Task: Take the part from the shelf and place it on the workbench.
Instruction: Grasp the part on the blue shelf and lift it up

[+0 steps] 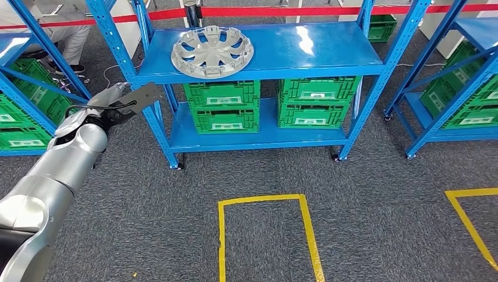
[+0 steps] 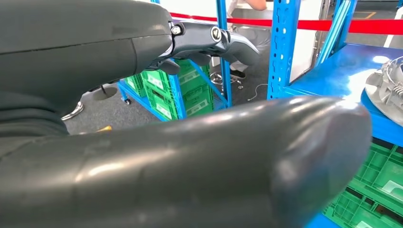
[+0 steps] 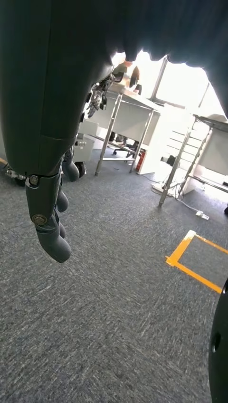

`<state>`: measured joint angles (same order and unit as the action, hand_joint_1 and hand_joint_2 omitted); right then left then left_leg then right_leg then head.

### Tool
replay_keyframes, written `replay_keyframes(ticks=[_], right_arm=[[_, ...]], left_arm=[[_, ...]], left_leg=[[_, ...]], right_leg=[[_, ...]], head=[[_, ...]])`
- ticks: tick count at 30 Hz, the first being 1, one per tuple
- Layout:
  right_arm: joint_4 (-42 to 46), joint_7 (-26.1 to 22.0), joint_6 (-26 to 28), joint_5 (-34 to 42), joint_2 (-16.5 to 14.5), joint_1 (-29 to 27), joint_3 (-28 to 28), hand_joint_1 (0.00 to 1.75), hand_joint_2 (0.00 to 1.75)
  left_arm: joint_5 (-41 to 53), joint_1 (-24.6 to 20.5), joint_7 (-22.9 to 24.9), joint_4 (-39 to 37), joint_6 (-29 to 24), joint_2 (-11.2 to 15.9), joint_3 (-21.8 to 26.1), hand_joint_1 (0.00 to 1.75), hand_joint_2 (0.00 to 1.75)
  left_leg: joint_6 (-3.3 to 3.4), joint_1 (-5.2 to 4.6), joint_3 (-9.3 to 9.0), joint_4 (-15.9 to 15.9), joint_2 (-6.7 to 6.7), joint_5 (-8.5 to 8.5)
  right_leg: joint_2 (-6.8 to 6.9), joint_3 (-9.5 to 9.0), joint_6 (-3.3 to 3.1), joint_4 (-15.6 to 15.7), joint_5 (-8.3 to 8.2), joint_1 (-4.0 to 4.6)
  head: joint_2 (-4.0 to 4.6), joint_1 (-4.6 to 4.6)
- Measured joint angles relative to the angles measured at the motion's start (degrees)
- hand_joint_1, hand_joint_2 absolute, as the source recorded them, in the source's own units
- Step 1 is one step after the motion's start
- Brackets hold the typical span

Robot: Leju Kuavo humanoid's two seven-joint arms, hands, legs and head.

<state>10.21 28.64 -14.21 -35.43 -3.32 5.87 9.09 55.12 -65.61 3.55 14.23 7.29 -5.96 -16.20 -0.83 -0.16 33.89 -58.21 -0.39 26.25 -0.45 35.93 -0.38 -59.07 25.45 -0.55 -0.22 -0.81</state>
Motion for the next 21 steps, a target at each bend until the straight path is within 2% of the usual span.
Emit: replay_keyframes(ticks=[4, 7, 9, 10, 11, 13, 14, 15, 16, 17, 18, 19, 20, 21], right_arm=[[0.0, 0.02, 0.0, -0.05, -0.02, -0.01, 0.0, 0.0, 1.75], [0.0, 0.06, 0.0, -0.06, -0.21, -0.03, 0.01, 0.0, 1.75], [0.0, 0.07, 0.0, -0.06, -0.28, 0.01, 0.02, 0.0, 1.75], [0.0, 0.05, 0.0, -0.05, -0.28, 0.05, 0.01, 0.0, 1.75], [0.0, 0.03, 0.0, -0.05, -0.28, 0.06, 0.01, 0.0, 1.75], [0.0, 0.04, -0.01, -0.05, -0.29, -0.05, 0.01, 0.0, 1.75], [0.0, 0.08, -0.01, -0.08, -0.29, -0.16, 0.02, 0.0, 1.75], [0.0, 0.14, -0.02, -0.13, -0.29, -0.25, 0.02, 0.0, 1.75], [0.0, 0.18, -0.02, -0.23, -0.29, -0.3, 0.02, 0.0, 1.75], [0.0, 0.22, -0.02, -0.36, -0.29, -0.32, 0.02, 0.0, 1.75], [-0.01, 0.26, -0.02, -0.47, -0.37, -0.32, 0.02, 0.0, 1.75], [-0.03, 0.29, 0.02, -0.55, -0.51, -0.3, 0.02, 0.0, 1.75], [-0.04, 0.34, 0.11, -0.62, -0.61, -0.29, 0.02, 0.0, 1.75], [-0.06, 0.38, 0.2, -0.68, -0.69, -0.31, 0.02, 0.0, 1.75]], left_arm=[[3.64, 0.14, -0.32, 0.09, -1.12, -0.07, -0.24, 0.0, 0.0], [7.65, 0.29, -0.23, 0.25, -3.75, -0.1, -1.41, 0.0, 0.0], [8.91, 0.34, -0.14, 0.54, -4.79, -0.27, -2.15, 0.0, 0.0], [9.14, 0.33, -0.11, 0.67, -4.97, -0.38, -2.36, 0.0, 0.0], [9.39, 0.35, -0.09, 0.75, -5.13, -0.5, -2.6, 0.0, 0.0], [9.81, 0.54, -0.01, 0.73, -5.42, -0.59, -3.08, 0.0, 0.0], [9.98, 0.75, 0.05, 0.69, -5.54, -0.63, -3.28, 0.0, 0.0], [10.09, 0.94, 0.13, 0.65, -5.6, -0.66, -3.39, 0.0, 0.0], [10.19, 1.07, 0.23, 0.62, -5.66, -0.68, -3.46, 0.0, 0.0], [10.25, 1.14, 0.32, 0.61, -5.74, -0.68, -3.49, 0.0, 0.0], [10.31, 1.16, 0.4, 0.62, -5.83, -0.68, -3.51, 0.0, 0.0], [10.33, 1.14, 0.48, 0.62, -5.92, -0.64, -3.52, 0.0, 0.0], [10.33, 1.15, 0.51, 0.63, -5.99, -0.61, -3.53, 0.0, 0.0], [10.34, 1.16, 0.54, 0.63, -6.03, -0.57, -3.54, 0.0, 0.0]], left_leg=[[0.03, -0.01, 0.01, -0.04, 0.0, 0.02], [0.81, -0.27, -0.06, 0.06, 0.0, 0.04], [1.4, 0.14, -0.93, 1.54, 0.07, -0.56], [1.55, 0.4, -1.43, 2.33, 0.16, -0.84], [1.64, 0.68, -1.81, 2.85, 0.27, -0.98], [1.68, 0.77, -1.98, 2.91, 0.43, -0.76], [1.55, 0.89, -2.0, 2.75, 0.46, -0.57], [1.27, 1.09, -2.03, 2.49, 0.45, -0.3], [0.83, 1.44, -2.06, 2.07, 0.43, 0.09], [0.26, 1.85, -2.08, 1.44, 0.41, 0.63], [-0.41, 2.11, -1.98, 0.73, 0.39, 1.27], [-1.06, 2.23, -1.74, -0.07, 0.36, 1.97], [-1.59, 2.16, -1.56, -0.62, 0.31, 2.52], [-1.97, 2.03, -1.46, -0.81, 0.23, 2.88]], right_leg=[[0.0, -0.05, 0.06, 0.09, -0.04, -0.01], [0.02, -0.38, 0.65, 0.74, -0.35, -0.32], [0.08, -0.47, 1.03, 0.77, -0.27, -0.28], [0.09, 0.14, 1.2, -0.47, 0.4, -0.21], [0.11, 1.42, 1.38, -2.97, 1.61, -0.25], [0.13, 5.34, 1.96, -10.31, 4.57, -0.61], [0.15, 6.96, 2.31, -13.07, 5.25, -0.91], [0.18, 7.66, 2.69, -13.93, 4.91, -1.22], [0.22, 7.13, 3.13, -12.41, 3.48, -1.54], [0.34, 5.58, 3.67, -8.99, 1.43, -1.94], [0.34, 3.94, 4.21, -5.67, 0.19, -2.18], [0.23, 2.55, 4.24, -3.01, -0.44, -2.35], [0.12, 1.8, 3.87, -1.77, -0.28, -2.41], [-0.05, 1.67, 3.15, -1.9, 0.54, -2.29]], head=[[0.0, 0.0], [0.0, 0.0], [0.0, 0.02], [0.0, 0.04], [0.0, 0.07], [0.0, 0.11], [0.0, 0.1], [0.0, 0.1], [0.0, 0.1], [0.0, 0.11], [0.0, 0.17], [0.0, 0.25], [0.0, 0.28], [0.0, 0.32]])
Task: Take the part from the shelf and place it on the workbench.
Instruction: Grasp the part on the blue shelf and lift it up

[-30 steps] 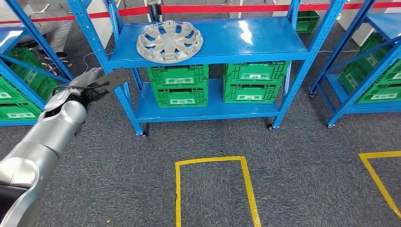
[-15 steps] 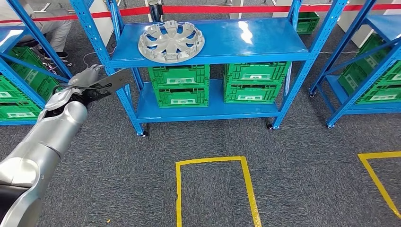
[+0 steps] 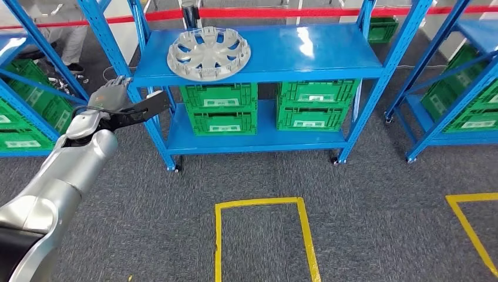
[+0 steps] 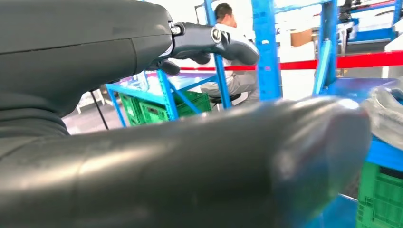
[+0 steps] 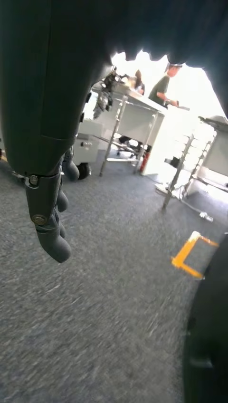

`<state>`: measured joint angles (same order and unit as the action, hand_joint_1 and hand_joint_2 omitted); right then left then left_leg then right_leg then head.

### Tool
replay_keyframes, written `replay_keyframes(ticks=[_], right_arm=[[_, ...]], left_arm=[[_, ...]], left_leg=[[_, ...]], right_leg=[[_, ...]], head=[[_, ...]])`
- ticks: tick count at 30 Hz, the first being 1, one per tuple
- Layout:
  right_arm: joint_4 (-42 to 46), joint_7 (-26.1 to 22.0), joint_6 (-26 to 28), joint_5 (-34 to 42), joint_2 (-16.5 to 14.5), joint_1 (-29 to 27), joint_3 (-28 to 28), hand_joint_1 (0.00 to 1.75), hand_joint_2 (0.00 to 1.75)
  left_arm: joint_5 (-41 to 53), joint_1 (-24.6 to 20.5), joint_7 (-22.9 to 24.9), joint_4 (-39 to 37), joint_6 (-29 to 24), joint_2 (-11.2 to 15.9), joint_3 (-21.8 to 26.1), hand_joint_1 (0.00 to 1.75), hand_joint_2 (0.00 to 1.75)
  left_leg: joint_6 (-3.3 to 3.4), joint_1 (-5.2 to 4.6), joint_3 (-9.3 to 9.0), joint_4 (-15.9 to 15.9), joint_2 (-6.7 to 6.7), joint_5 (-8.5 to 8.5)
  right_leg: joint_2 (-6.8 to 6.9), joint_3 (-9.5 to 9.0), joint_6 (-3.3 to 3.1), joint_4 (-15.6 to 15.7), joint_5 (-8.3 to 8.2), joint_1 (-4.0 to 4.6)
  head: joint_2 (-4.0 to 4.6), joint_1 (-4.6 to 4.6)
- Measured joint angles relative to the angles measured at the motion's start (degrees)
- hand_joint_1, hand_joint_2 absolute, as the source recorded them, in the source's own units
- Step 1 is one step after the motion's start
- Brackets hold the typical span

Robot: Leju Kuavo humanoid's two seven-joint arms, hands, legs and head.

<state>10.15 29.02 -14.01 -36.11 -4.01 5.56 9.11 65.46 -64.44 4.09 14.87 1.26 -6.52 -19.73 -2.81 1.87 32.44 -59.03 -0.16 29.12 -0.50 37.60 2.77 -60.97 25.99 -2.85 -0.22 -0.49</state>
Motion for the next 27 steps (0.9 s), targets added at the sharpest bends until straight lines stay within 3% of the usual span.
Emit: replay_keyframes(ticks=[2, 4, 6, 8, 9, 10, 12, 13, 14, 17, 19, 21, 23, 24, 25, 26, 27], right_arm=[[-0.01, 0.05, 0.2, -0.21, 0.04, 0.04, 0.0, 0.0, 1.75], [-0.01, 0.0, 0.3, -0.39, 0.05, 0.12, 0.0, 0.0, 1.75], [-0.01, -0.04, 0.39, -0.51, 0.05, 0.2, 0.0, 0.0, 1.75], [-0.01, -0.03, 0.44, -0.58, 0.04, 0.24, 0.0, 0.0, 1.75], [-0.01, 0.01, 0.44, -0.61, 0.04, 0.19, 0.0, 0.0, 1.75], [-0.01, 0.05, 0.44, -0.63, 0.04, 0.13, 0.0, 0.0, 1.75], [-0.01, 0.13, 0.44, -0.67, 0.02, 0.06, 0.0, 0.0, 1.75], [-0.03, 0.14, 0.47, -0.68, -0.04, 0.1, 0.0, 0.0, 1.75], [-0.04, 0.15, 0.49, -0.67, -0.1, 0.17, 0.0, 0.0, 1.75], [-0.07, 0.15, 0.55, -0.67, -0.18, 0.31, 0.0, 0.0, 1.75], [-0.07, 0.11, 0.52, -0.68, -0.13, 0.34, 0.0, 0.0, 1.75], [-0.07, -0.02, 0.48, -0.68, -0.07, 0.39, 0.0, 0.0, 1.75], [-0.07, -0.13, 0.46, -0.72, -0.04, 0.35, 0.0, 0.0, 1.75], [-0.07, -0.14, 0.46, -0.74, -0.02, 0.29, 0.0, 0.0, 1.75], [-0.07, -0.14, 0.46, -0.76, 0.03, 0.23, 0.0, 0.0, 1.75], [-0.07, -0.14, 0.46, -0.78, 0.08, 0.18, 0.0, 0.0, 1.75], [-0.07, -0.15, 0.46, -0.79, 0.14, 0.14, 0.0, 0.0, 1.75]], left_arm=[[0.0, 0.04, 0.02, 0.06, -0.06, 0.05, -0.01, 0.0, 0.0], [0.0, -0.01, 0.04, 0.17, -0.14, 0.14, -0.01, 0.0, 0.0], [-0.01, -0.04, 0.03, 0.18, -0.2, 0.33, -0.02, 0.0, 0.0], [-0.02, 0.26, 0.02, 0.05, -0.21, 0.56, -0.03, 0.0, 0.0], [-0.03, 0.49, 0.03, -0.01, -0.21, 0.67, -0.03, 0.0, 0.0], [-0.04, 0.67, 0.05, -0.03, -0.21, 0.77, -0.03, 0.0, 0.0], [-0.04, 0.73, 0.04, -0.03, -0.23, 0.95, -0.03, 0.0, 0.0], [-0.04, 0.68, 0.02, -0.03, -0.25, 1.02, -0.03, 0.0, 0.0], [-0.04, 0.63, -0.01, -0.04, -0.27, 1.07, -0.03, 0.0, 0.0], [-0.04, 0.59, -0.05, 0.0, -0.29, 1.02, -0.03, 0.0, 0.0], [-0.04, 0.46, -0.03, 0.14, -0.31, 1.0, -0.03, 0.0, 0.0], [-0.04, 0.3, -0.06, 0.19, -0.32, 0.98, -0.04, 0.0, 0.0], [-0.04, 0.53, -0.1, 0.14, -0.32, 0.87, -0.05, 0.0, 0.0], [-0.04, 0.78, -0.1, 0.11, -0.32, 0.85, -0.05, 0.0, 0.0], [-0.04, 0.98, -0.1, 0.08, -0.32, 0.85, -0.05, 0.0, 0.0], [-0.04, 1.1, -0.09, 0.05, -0.32, 0.86, -0.05, 0.0, 0.0], [-0.04, 1.13, -0.09, 0.03, -0.33, 0.86, -0.05, 0.0, 0.0]], left_leg=[[-0.51, 0.09, -0.51, 0.16, -0.1, 0.42], [-0.76, 0.27, -0.32, -1.52, -0.03, 1.26], [-0.63, 0.06, 3.22, -8.0, 0.07, 3.4], [-0.21, -0.33, 8.56, -15.45, 0.08, 4.86], [0.16, -0.52, 10.31, -16.93, 0.07, 4.16], [0.66, -0.76, 10.97, -16.16, 0.06, 2.28], [2.02, -1.48, 9.56, -9.26, -0.02, -3.43], [2.66, -1.91, 8.23, -5.62, -0.09, -5.44], [3.01, -2.27, 7.08, -2.85, -0.14, -6.42], [3.22, -2.53, 5.42, -0.24, -0.2, -5.73], [3.68, -2.28, 4.37, 0.44, -0.24, -5.35], [4.11, -2.1, 3.43, 0.82, -0.25, -4.84], [4.29, -2.11, 2.76, 0.82, -0.28, -4.11], [4.25, -2.11, 2.28, 0.79, -0.3, -3.66], [4.17, -2.09, 1.71, 0.73, -0.31, -3.16], [4.02, -2.04, 1.05, 0.64, -0.31, -2.59], [3.79, -1.97, 0.39, 0.49, -0.29, -1.98]], right_leg=[[-0.08, -0.37, -1.57, -0.3, 0.64, 0.1], [-0.16, -1.28, -2.51, -0.25, 1.21, 0.23], [-0.19, -2.34, -3.25, -0.06, 1.87, 0.45], [-0.26, -3.3, -3.68, 0.05, 2.67, 0.83], [-0.33, -3.86, -3.8, 0.08, 3.13, 1.05], [-0.41, -4.51, -3.88, 0.11, 3.63, 1.26], [-0.51, -5.91, -3.91, 0.35, 4.66, 1.57], [-0.58, -6.56, -3.75, 0.54, 5.14, 1.74], [-0.63, -7.03, -3.51, 0.83, 5.52, 1.81], [-0.62, -8.06, -2.6, 1.32, 5.61, 1.87], [-0.36, -7.5, -2.24, -0.29, 5.87, 1.89], [-0.11, -4.04, -1.95, -5.77, 7.42, 1.88], [-0.04, 0.89, -1.59, -12.15, 9.51, 1.87], [-0.03, 2.71, -1.41, -13.62, 9.73, 1.86], [0.0, 3.66, -1.28, -13.27, 8.83, 1.84], [0.06, 3.72, -1.18, -11.11, 6.74, 1.81], [0.16, 2.91, -1.14, -7.42, 3.63, 1.77]], head=[[0.0, -0.08], [0.0, -0.22], [0.0, -0.38], [0.0, -0.4], [0.0, -0.4], [0.0, -0.39], [0.0, -0.39], [0.0, -0.37], [0.0, -0.37], [0.0, -0.35], [0.0, -0.32], [0.0, -0.31], [0.0, -0.31], [0.0, -0.31], [0.0, -0.32], [0.0, -0.31], [0.0, -0.31]])
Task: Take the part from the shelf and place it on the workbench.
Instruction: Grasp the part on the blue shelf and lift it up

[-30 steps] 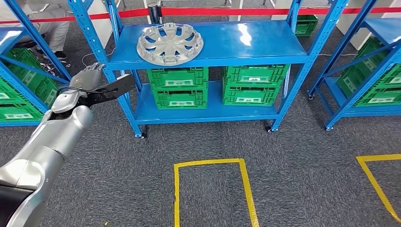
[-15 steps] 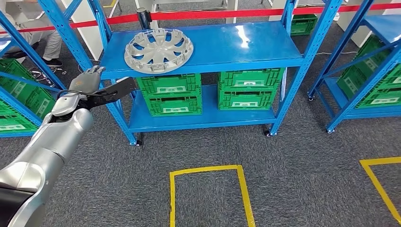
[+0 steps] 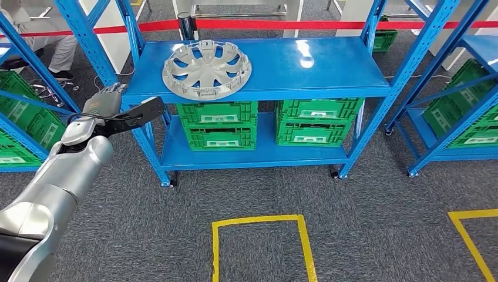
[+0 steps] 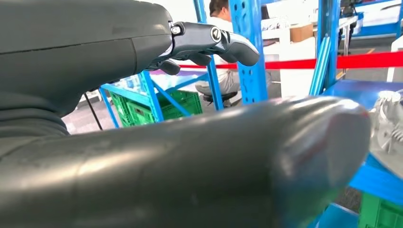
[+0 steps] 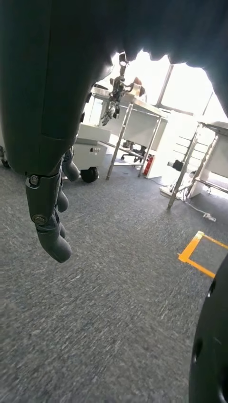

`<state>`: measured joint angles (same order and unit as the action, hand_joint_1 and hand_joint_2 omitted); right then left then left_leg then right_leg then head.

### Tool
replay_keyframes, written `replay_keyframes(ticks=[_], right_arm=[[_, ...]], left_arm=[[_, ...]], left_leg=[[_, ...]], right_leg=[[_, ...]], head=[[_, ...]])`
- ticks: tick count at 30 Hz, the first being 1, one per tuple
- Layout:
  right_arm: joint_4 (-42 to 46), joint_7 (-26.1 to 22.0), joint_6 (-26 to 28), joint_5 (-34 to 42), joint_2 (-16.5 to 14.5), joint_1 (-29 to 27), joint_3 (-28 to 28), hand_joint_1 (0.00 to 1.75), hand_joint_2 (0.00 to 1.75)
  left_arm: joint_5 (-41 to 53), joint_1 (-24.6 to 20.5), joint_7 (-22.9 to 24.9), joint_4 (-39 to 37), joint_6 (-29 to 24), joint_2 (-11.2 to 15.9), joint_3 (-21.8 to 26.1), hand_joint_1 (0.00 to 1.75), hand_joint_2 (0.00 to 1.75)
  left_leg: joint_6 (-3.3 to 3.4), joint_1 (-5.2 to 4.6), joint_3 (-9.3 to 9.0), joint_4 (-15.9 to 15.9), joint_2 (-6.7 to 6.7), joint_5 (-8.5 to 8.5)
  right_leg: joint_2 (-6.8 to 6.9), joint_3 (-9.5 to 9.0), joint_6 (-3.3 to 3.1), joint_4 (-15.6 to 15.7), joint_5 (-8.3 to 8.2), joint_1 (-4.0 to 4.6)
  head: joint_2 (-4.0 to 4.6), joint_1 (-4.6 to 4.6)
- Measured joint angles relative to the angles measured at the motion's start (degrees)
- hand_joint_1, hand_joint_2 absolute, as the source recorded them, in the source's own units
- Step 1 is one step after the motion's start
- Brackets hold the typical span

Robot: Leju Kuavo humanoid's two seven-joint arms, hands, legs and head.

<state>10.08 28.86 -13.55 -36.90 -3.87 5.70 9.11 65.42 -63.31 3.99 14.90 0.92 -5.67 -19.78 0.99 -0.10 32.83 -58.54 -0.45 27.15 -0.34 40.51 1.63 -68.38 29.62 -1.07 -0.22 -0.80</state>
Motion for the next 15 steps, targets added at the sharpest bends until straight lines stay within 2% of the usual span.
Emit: replay_keyframes(ticks=[1, 3, 7, 9, 11, 12, 13, 14, 15], right_arm=[[-0.01, -0.02, 0.0, -0.02, 0.05, -0.02, 0.0, 0.0, 1.75], [-0.02, -0.07, 0.0, -0.04, 0.09, 0.06, 0.0, 0.0, 1.75], [-0.02, -0.05, 0.01, -0.04, 0.13, 0.04, 0.0, 0.0, 1.75], [-0.02, -0.06, 0.02, -0.04, 0.19, 0.2, 0.0, 0.0, 1.75], [-0.02, -0.07, 0.02, -0.03, 0.22, 0.31, 0.0, 0.0, 1.75], [-0.02, -0.05, 0.02, -0.01, 0.22, 0.27, 0.0, 0.0, 1.75], [-0.02, -0.03, 0.02, 0.01, 0.22, 0.21, 0.0, 0.0, 1.75], [-0.02, 0.0, 0.02, 0.02, 0.22, 0.16, 0.0, 0.0, 1.75], [-0.02, 0.02, 0.02, 0.03, 0.22, 0.15, 0.0, 0.0, 1.75]], left_arm=[[0.0, -0.01, -0.02, -0.03, -0.03, 0.01, 0.0, 0.0, 0.0], [0.0, -0.08, -0.05, -0.07, -0.12, 0.02, 0.0, 0.0, 0.0], [0.02, -0.07, -0.26, -0.02, -0.3, 0.09, 0.0, 0.0, 0.0], [0.02, -0.23, -0.36, -0.02, -0.33, 0.16, 0.0, 0.0, 0.0], [0.03, -0.09, -0.43, -0.12, -0.33, 0.16, 0.0, 0.0, 0.0], [0.03, 0.1, -0.42, -0.2, -0.33, 0.17, 0.0, 0.0, 0.0], [0.03, 0.29, -0.42, -0.28, -0.33, 0.17, 0.0, 0.0, 0.0], [0.04, 0.39, -0.41, -0.32, -0.33, 0.18, 0.0, 0.0, 0.0], [0.04, 0.38, -0.4, -0.34, -0.33, 0.19, 0.0, 0.0, 0.0]], left_leg=[[-0.3, 0.0, -0.58, -0.18, 0.03, 0.61], [-0.98, -0.1, -1.08, -0.45, 0.07, 1.53], [-2.22, -0.09, -1.02, -1.82, 0.1, 2.43], [-2.72, 0.11, 1.34, -6.25, 0.18, 4.11], [-3.13, 0.24, 5.53, -12.86, 0.19, 6.12], [-3.24, 0.28, 7.31, -14.93, 0.2, 6.38], [-3.22, 0.3, 8.31, -15.21, 0.2, 5.61], [-3.11, 0.29, 8.35, -13.57, 0.2, 3.79], [-2.89, 0.27, 7.54, -10.3, 0.2, 1.15]], right_leg=[[0.13, -0.88, -0.11, 3.56, -2.59, 0.05], [0.31, -2.06, -0.87, 7.96, -5.09, 0.26], [0.23, -3.15, -2.75, 8.52, -4.76, 0.32], [0.13, -3.94, -3.36, 8.66, -4.38, 0.2], [0.02, -4.55, -3.6, 8.67, -3.85, 0.2], [-0.03, -4.89, -3.59, 8.67, -3.55, 0.21], [-0.07, -5.28, -3.56, 8.66, -3.23, 0.21], [-0.11, -5.72, -3.48, 8.66, -2.91, 0.21], [-0.14, -6.2, -3.37, 8.66, -2.58, 0.21]], head=[[0.0, -0.01], [0.0, -0.04], [0.0, -0.18], [0.0, -0.3], [0.0, -0.35], [0.0, -0.37], [0.0, -0.37], [0.0, -0.37], [0.0, -0.37]])
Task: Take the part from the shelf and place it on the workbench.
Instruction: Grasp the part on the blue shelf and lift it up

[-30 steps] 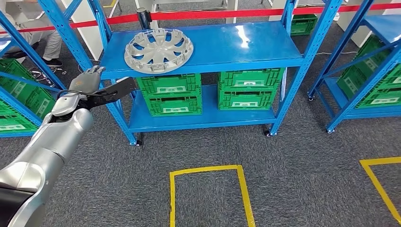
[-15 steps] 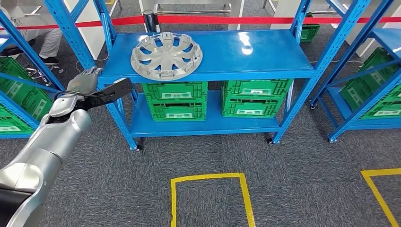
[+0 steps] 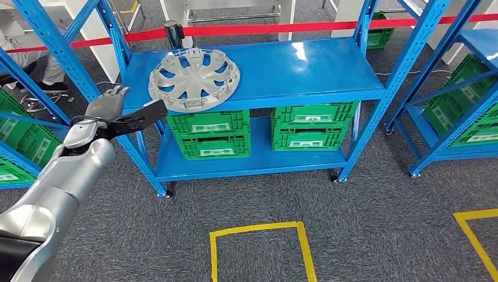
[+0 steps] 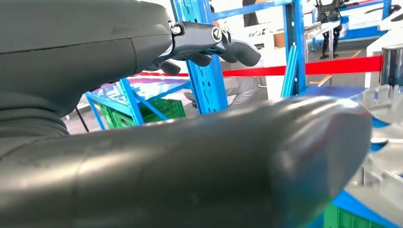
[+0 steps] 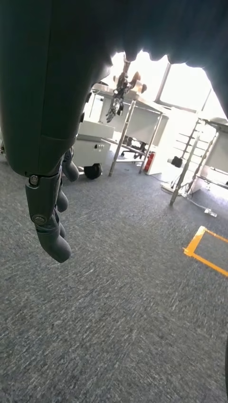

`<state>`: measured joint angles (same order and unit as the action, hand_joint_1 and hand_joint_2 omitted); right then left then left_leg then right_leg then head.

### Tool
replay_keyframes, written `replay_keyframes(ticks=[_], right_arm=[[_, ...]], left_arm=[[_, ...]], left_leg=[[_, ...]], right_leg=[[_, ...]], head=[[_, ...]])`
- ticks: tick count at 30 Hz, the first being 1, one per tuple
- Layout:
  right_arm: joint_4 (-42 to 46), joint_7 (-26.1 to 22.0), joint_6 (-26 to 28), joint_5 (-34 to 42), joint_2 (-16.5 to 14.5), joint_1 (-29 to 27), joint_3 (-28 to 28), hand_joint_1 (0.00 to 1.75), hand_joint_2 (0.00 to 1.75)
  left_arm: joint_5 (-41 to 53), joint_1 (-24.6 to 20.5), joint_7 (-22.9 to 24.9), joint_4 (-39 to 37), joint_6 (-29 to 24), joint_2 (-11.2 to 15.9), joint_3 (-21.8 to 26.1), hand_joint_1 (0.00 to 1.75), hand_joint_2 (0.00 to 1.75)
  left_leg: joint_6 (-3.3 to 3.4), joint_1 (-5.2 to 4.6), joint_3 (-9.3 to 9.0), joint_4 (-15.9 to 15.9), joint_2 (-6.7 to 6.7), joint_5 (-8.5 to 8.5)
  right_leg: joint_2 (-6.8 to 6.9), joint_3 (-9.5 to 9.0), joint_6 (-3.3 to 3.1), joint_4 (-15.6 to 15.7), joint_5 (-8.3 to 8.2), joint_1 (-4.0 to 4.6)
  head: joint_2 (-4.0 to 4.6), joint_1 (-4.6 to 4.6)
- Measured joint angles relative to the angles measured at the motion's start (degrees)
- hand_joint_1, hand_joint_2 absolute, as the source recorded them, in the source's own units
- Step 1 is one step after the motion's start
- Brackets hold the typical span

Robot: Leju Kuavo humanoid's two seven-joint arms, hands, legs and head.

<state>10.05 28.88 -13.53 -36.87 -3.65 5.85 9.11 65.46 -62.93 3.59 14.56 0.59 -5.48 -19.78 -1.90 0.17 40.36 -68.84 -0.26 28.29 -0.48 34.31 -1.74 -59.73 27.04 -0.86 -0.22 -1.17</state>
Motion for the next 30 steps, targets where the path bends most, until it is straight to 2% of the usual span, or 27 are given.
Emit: replay_keyframes(ticks=[1, 3, 5, 7, 8, 9, 11, 12, 13, 14, 16, 17, 18, 20, 23, 25, 27, 28, 29, 30], right_arm=[[0.0, 0.02, 0.0, 0.0, 0.0, 0.03, 0.0, 0.0, 1.75], [0.0, 0.02, 0.0, 0.0, 0.0, 0.17, 0.0, 0.0, 1.75], [0.0, 0.04, 0.0, -0.03, 0.0, 0.23, 0.0, 0.0, 1.75], [0.0, 0.06, 0.0, -0.11, 0.02, 0.21, 0.0, 0.0, 1.75], [0.0, 0.04, 0.0, -0.13, 0.03, 0.22, 0.0, 0.0, 1.75], [0.0, 0.03, 0.0, -0.15, 0.04, 0.24, 0.0, 0.0, 1.75], [0.0, -0.01, 0.0, -0.15, 0.04, 0.26, 0.0, 0.0, 1.75], [0.0, -0.01, -0.01, -0.15, 0.04, 0.25, 0.0, 0.0, 1.75], [0.0, 0.0, -0.01, -0.15, 0.04, 0.21, 0.0, 0.0, 1.75], [0.0, 0.01, -0.01, -0.15, 0.04, 0.18, 0.0, 0.0, 1.75], [0.0, 0.0, -0.01, -0.16, 0.05, 0.16, 0.0, 0.0, 1.75], [0.0, -0.02, -0.01, -0.16, 0.05, 0.18, 0.0, 0.0, 1.75], [0.0, -0.04, -0.01, -0.17, 0.05, 0.24, 0.0, 0.0, 1.75], [0.0, -0.06, 0.0, -0.18, 0.04, 0.28, 0.0, 0.0, 1.75], [0.0, -0.05, 0.0, -0.19, 0.03, 0.23, 0.01, 0.0, 1.75], [0.0, -0.05, 0.0, -0.22, 0.03, 0.26, 0.02, 0.0, 1.75], [0.0, -0.05, 0.0, -0.24, 0.02, 0.27, 0.02, 0.0, 1.75], [0.0, -0.05, 0.0, -0.25, 0.01, 0.24, 0.02, 0.0, 1.75], [0.0, -0.05, 0.0, -0.26, 0.0, 0.2, 0.02, 0.0, 1.75], [0.0, -0.05, 0.0, -0.27, 0.0, 0.17, 0.02, 0.0, 1.75]], left_arm=[[0.01, -0.06, -0.01, 0.0, 0.0, 0.01, 0.0, 0.0, 0.0], [0.03, -0.2, -0.03, -0.01, -0.01, 0.01, 0.0, 0.0, 0.0], [0.11, -0.24, -0.03, 0.0, -0.01, -0.02, -0.01, 0.0, 0.0], [0.28, -0.29, 0.02, 0.08, -0.02, -0.03, -0.02, 0.0, 0.0], [0.36, -0.41, 0.03, 0.12, -0.03, -0.04, -0.03, 0.0, 0.0], [0.43, -0.49, 0.03, 0.15, -0.04, -0.09, -0.03, 0.0, 0.0], [0.49, -0.45, 0.01, 0.14, -0.04, -0.23, -0.04, 0.0, 0.0], [0.5, -0.29, -0.01, 0.13, -0.04, -0.3, -0.04, 0.0, 0.0], [0.51, -0.13, 0.0, 0.12, -0.04, -0.32, -0.04, 0.0, 0.0], [0.52, -0.04, 0.01, 0.11, -0.04, -0.34, -0.04, 0.0, 0.0], [0.56, -0.06, 0.02, 0.13, -0.04, -0.35, -0.04, 0.0, 0.0], [0.61, -0.13, 0.01, 0.13, -0.04, -0.36, -0.04, 0.0, 0.0], [0.67, -0.19, 0.0, 0.14, -0.04, -0.36, -0.05, 0.0, 0.0], [0.8, -0.26, -0.01, 0.13, -0.02, -0.37, -0.07, 0.0, 0.0], [1.04, -0.33, -0.01, 0.3, -0.03, -0.34, -0.14, 0.0, 0.0], [1.22, -0.41, -0.02, 0.33, -0.06, -0.25, -0.26, 0.0, 0.0], [1.31, -0.21, -0.03, 0.21, -0.07, -0.23, -0.41, 0.0, 0.0], [1.33, -0.05, -0.02, 0.13, -0.07, -0.22, -0.46, 0.0, 0.0], [1.37, 0.04, -0.01, 0.06, -0.07, -0.21, -0.5, 0.0, 0.0], [1.39, 0.04, 0.0, 0.03, -0.07, -0.21, -0.52, 0.0, 0.0]], left_leg=[[0.27, -0.08, -1.12, 3.63, -0.02, -2.39], [0.73, -0.4, -2.83, 8.7, 0.0, -3.88], [1.19, -0.65, -3.36, 9.67, -0.01, -3.44], [1.77, -0.36, -3.95, 10.02, -0.02, -4.18], [2.09, -0.2, -4.23, 10.26, -0.02, -4.23], [2.38, -0.07, -4.46, 10.45, 0.0, -4.23], [2.85, -0.16, -4.62, 10.4, -0.03, -3.93], [2.96, -0.23, -4.68, 10.3, -0.07, -3.74], [3.01, -0.28, -4.78, 10.18, -0.11, -3.52], [2.99, -0.31, -4.92, 10.0, -0.15, -3.23], [2.76, -0.32, -5.34, 9.58, -0.18, -2.54], [2.54, -0.45, -5.46, 9.35, -0.18, -2.17], [2.27, -0.55, -5.51, 9.22, -0.21, -1.92], [1.68, -0.68, -5.51, 9.22, -0.27, -1.68], [0.62, -0.52, -5.09, 7.99, -0.24, -0.75], [-0.04, -0.28, -2.56, 2.79, -0.14, 1.57], [-0.48, 0.06, 1.3, -3.99, -0.08, 3.72], [-0.62, 0.21, 2.56, -5.68, -0.06, 3.65], [-0.68, 0.34, 2.76, -5.2, -0.04, 2.52], [-0.67, 0.43, 1.91, -2.75, -0.02, 0.6]], right_leg=[[-0.01, -0.44, 0.16, 0.01, 0.3, 0.01], [-0.04, -0.81, 0.67, 0.04, 0.76, 0.06], [-0.05, -0.88, 1.38, 0.16, 1.12, 0.11], [0.02, -0.91, 2.06, -0.16, 1.64, 0.1], [0.09, -0.39, 2.32, -1.35, 2.28, 0.1], [0.14, 0.9, 2.54, -3.83, 3.44, 0.07], [0.21, 5.14, 2.84, -11.24, 6.17, 0.05], [0.21, 7.25, 2.92, -14.32, 6.76, 0.04], [0.21, 8.57, 2.95, -15.76, 6.42, 0.04], [0.22, 8.72, 2.92, -14.76, 4.84, 0.04], [0.29, 6.22, 2.67, -7.66, 0.29, 0.05], [0.35, 4.61, 2.47, -3.95, -1.28, 0.11], [0.38, 3.52, 2.24, -1.55, -1.98, 0.18], [0.36, 2.87, 1.75, -0.42, -1.72, 0.39], [0.34, 2.18, 0.77, 0.08, -1.74, 0.09], [0.36, 1.57, 0.23, 0.32, -1.55, -0.1], [0.34, 1.19, 0.01, 0.33, -1.23, -0.15], [0.32, 1.01, 0.04, 0.32, -1.05, -0.2], [0.28, 0.82, 0.15, 0.31, -0.86, -0.26], [0.25, 0.57, 0.33, 0.31, -0.68, -0.34]], head=[[0.0, 0.01], [0.0, 0.0], [0.0, -0.01], [0.0, 0.02], [0.0, 0.05], [0.0, 0.07], [0.0, 0.1], [0.0, 0.1], [0.0, 0.1], [0.0, 0.1], [0.0, 0.09], [0.0, 0.08], [0.0, 0.06], [0.0, 0.04], [0.0, -0.05], [0.0, -0.2], [0.0, -0.24], [0.0, -0.24], [0.0, -0.24], [0.0, -0.24]])
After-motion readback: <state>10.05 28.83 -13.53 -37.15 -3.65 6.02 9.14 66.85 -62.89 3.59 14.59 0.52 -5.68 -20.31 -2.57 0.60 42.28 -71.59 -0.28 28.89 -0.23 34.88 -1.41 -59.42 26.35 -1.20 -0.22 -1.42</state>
